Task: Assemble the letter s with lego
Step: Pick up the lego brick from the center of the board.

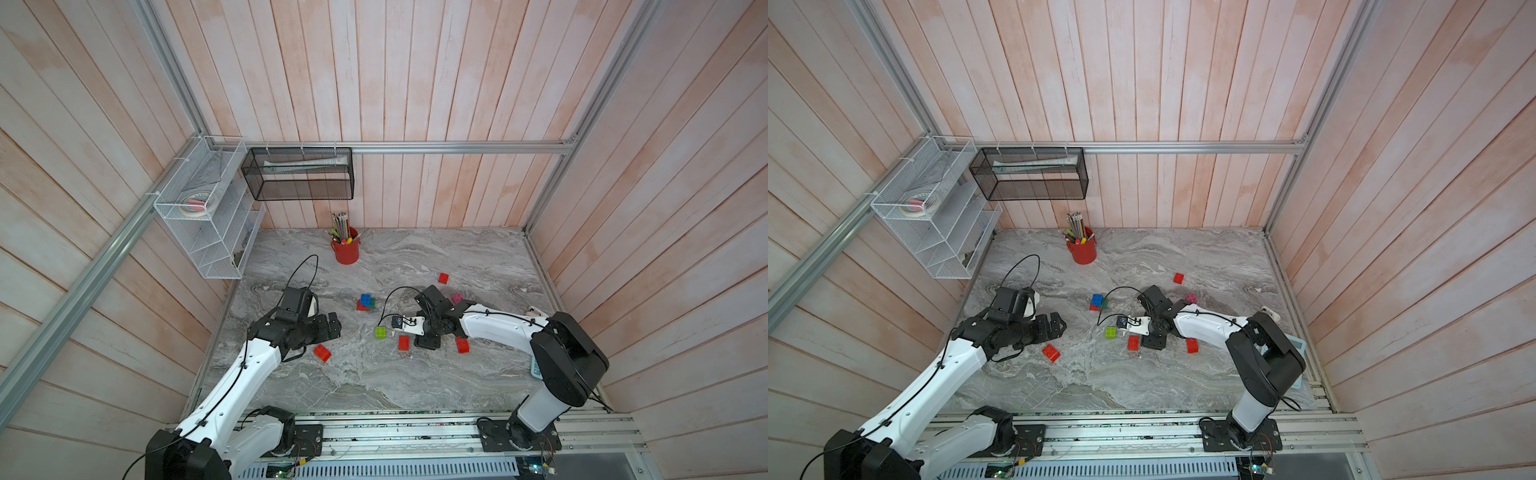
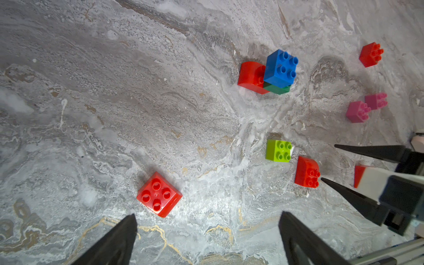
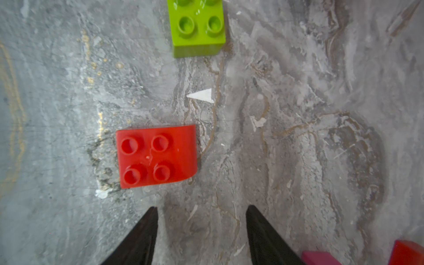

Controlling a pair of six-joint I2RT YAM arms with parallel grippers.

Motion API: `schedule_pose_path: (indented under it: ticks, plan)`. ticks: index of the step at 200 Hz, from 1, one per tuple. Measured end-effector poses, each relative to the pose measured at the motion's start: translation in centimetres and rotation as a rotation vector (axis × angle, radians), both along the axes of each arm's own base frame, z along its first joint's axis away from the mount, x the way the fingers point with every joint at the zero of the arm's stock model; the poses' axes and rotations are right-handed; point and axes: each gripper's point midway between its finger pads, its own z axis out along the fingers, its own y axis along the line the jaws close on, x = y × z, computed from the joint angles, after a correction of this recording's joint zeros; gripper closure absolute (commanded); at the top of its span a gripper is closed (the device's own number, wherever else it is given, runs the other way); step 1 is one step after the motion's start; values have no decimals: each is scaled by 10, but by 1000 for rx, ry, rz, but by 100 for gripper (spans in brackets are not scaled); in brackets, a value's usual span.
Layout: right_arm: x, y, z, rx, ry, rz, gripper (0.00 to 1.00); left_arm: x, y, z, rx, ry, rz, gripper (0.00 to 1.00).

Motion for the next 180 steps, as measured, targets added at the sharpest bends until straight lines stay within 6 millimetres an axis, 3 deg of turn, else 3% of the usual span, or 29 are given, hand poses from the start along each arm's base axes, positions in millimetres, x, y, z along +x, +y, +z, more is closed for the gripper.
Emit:
schedule_pose_path:
  ticks: [118,180]
  plan:
    - [-9,48,-1,42,-10,149,36,-2,-3,4,-21,-8,-11,0]
    - [-7,59,-3,54,-3,168,42,-2,-4,4,-23,-8,-14,0]
